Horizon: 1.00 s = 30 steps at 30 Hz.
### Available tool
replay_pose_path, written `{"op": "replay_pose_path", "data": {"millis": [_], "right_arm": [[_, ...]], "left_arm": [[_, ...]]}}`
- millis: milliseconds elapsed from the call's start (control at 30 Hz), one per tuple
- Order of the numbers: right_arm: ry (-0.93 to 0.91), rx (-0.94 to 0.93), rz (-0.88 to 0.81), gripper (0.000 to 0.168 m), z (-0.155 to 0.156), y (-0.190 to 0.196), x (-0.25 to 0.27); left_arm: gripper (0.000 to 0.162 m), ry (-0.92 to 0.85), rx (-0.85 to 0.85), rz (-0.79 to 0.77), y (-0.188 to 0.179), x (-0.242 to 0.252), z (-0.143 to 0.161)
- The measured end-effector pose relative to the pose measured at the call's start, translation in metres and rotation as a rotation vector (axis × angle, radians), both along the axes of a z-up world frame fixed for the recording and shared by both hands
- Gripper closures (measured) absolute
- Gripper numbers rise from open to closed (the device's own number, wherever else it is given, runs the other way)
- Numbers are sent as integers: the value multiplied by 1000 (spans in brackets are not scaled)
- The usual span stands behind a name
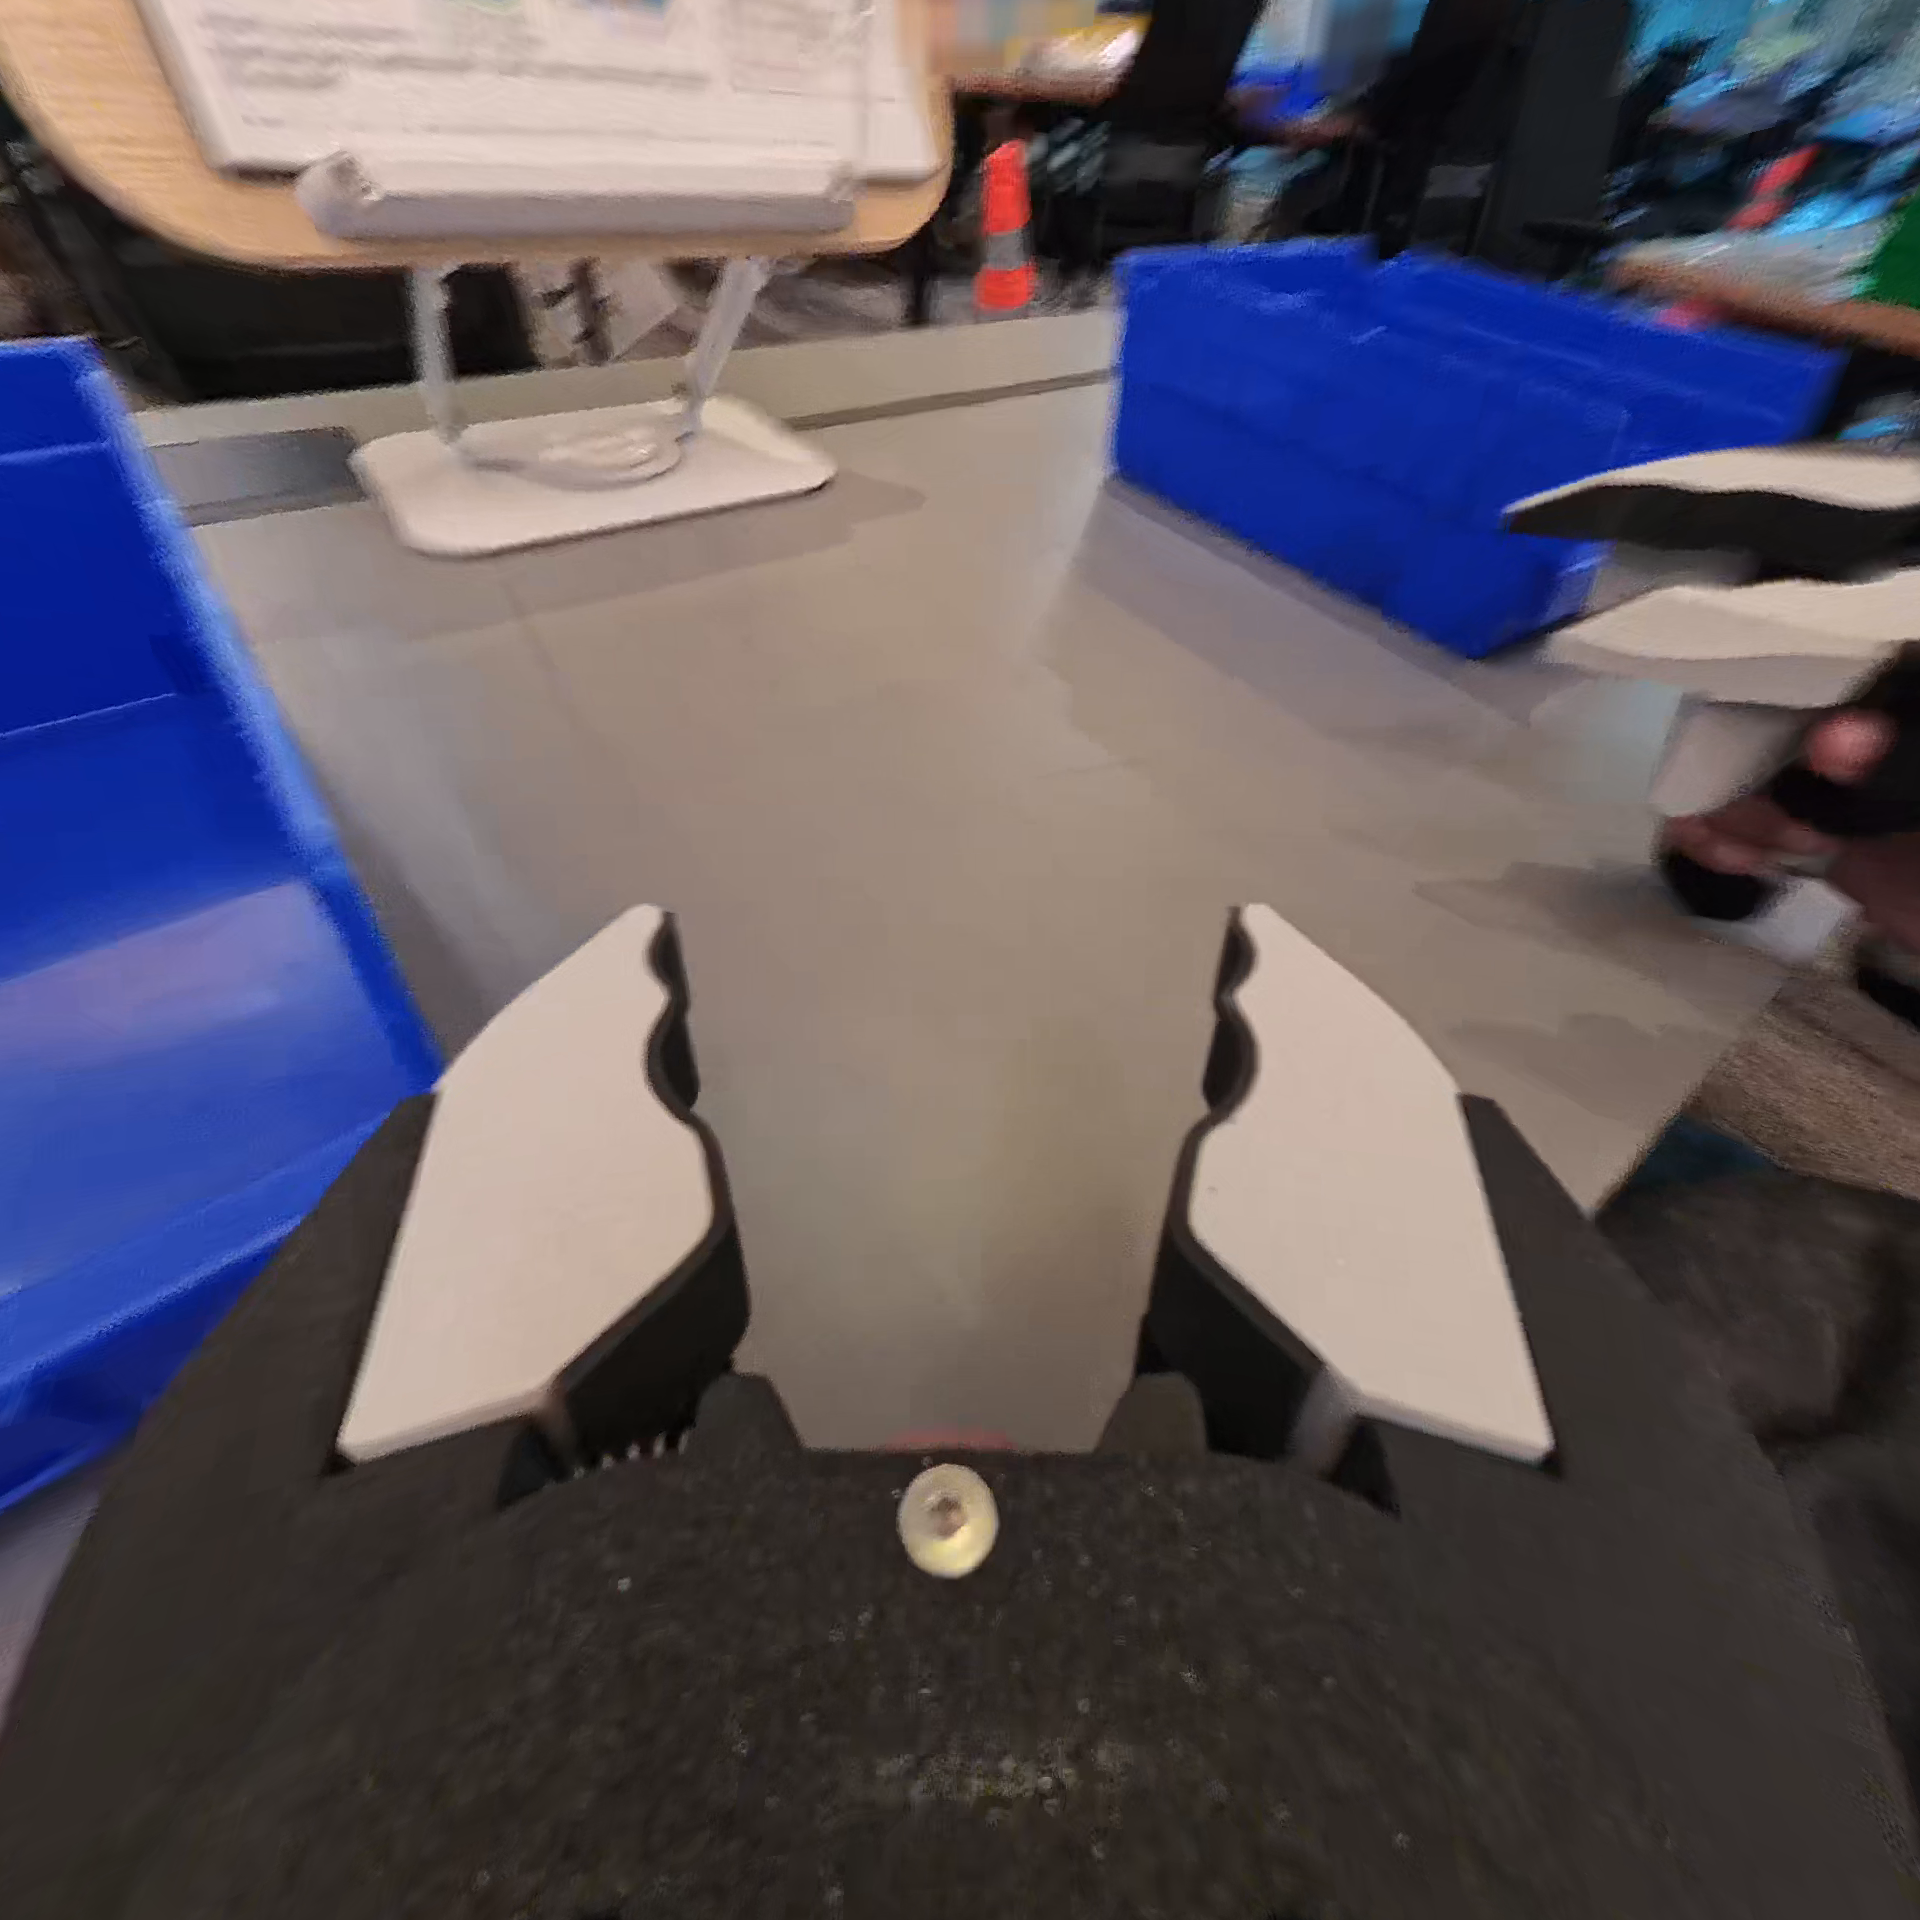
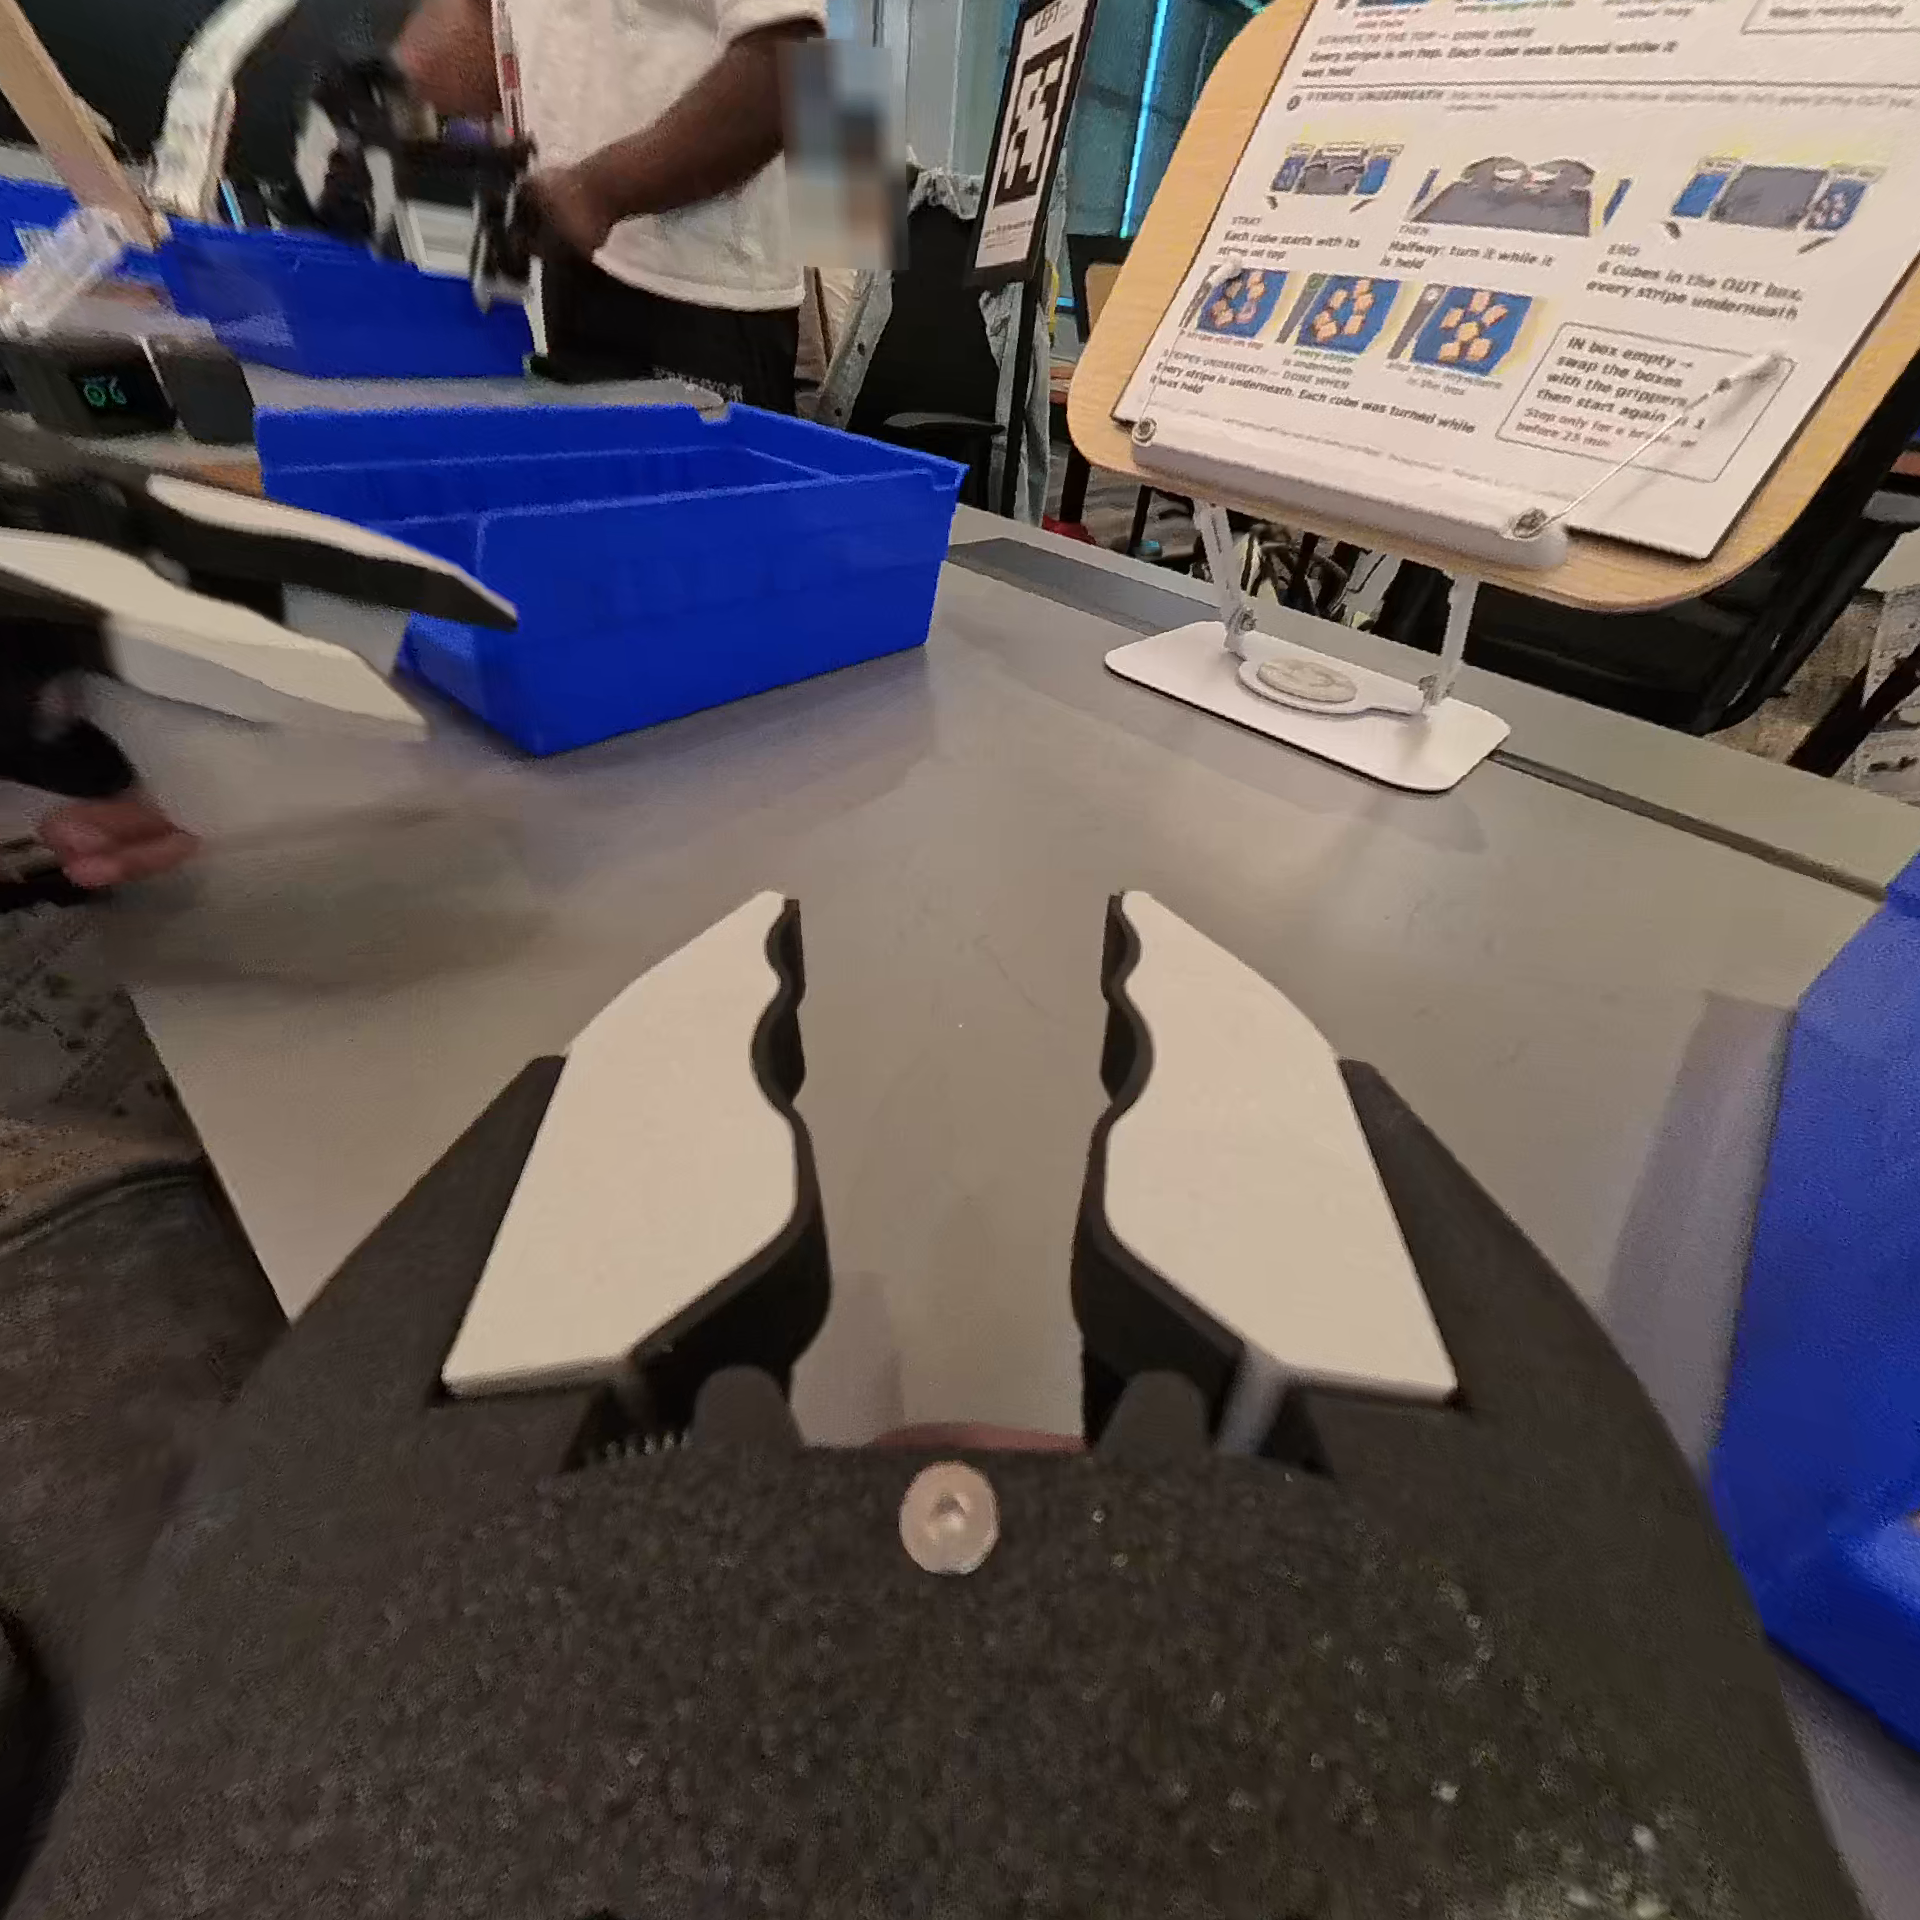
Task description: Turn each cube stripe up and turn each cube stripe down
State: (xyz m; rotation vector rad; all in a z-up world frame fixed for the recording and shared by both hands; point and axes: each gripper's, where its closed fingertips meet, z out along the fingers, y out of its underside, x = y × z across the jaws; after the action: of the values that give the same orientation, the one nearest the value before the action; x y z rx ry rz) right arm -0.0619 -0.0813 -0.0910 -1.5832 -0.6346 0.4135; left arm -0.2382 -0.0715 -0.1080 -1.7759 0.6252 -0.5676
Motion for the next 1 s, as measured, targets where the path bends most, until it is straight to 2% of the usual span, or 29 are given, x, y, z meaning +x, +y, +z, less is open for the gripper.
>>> {"op": "replay_pose_path", "data": {"millis": [67, 133, 200, 267, 367, 433, 533, 567, 700, 800, 867, 1000], "right_arm": [[-19, 47, -81, 119, 22, 3, 28], [95, 173, -190, 118, 63, 2, 74], [155, 229, -351, 114, 82, 3, 136], [97, 224, -514, 105, 78, 8, 198], [-41, 156, -779, 105, 53, 5, 287], [24, 27, -840, 105, 31, 2, 322], [264, -119, -753, 108, 8, 7, 334], [286, -149, -735, 112, 1, 10, 336], [225, -200, -783, 112, -17, 22, 350], [216, -251, -778, 115, -28, 38, 350], [248, -246, -791, 129, -27, 44, 354], [293, -254, -738, 139, -27, 56, 342]], "left_arm": [[58, -91, 51, -130, -16, 22, 18], [54, -154, 129, -250, -33, 50, 35], [54, -138, 177, -274, -36, 81, 39], [54, -74, 171, -327, -36, 125, 33], [58, -29, 60, -380, -25, 199, 25], [62, -19, -29, -361, -6, 248, 19], [63, -22, -219, -317, 22, 315, -1], [63, -33, -269, -302, 30, 334, -6], [74, -79, -376, -196, 63, 377, -24], [81, -138, -421, -155, 74, 383, -23], [93, -71, -418, -146, 78, 379, -26], [128, 127, -329, -29, 96, 350, -29]]}}
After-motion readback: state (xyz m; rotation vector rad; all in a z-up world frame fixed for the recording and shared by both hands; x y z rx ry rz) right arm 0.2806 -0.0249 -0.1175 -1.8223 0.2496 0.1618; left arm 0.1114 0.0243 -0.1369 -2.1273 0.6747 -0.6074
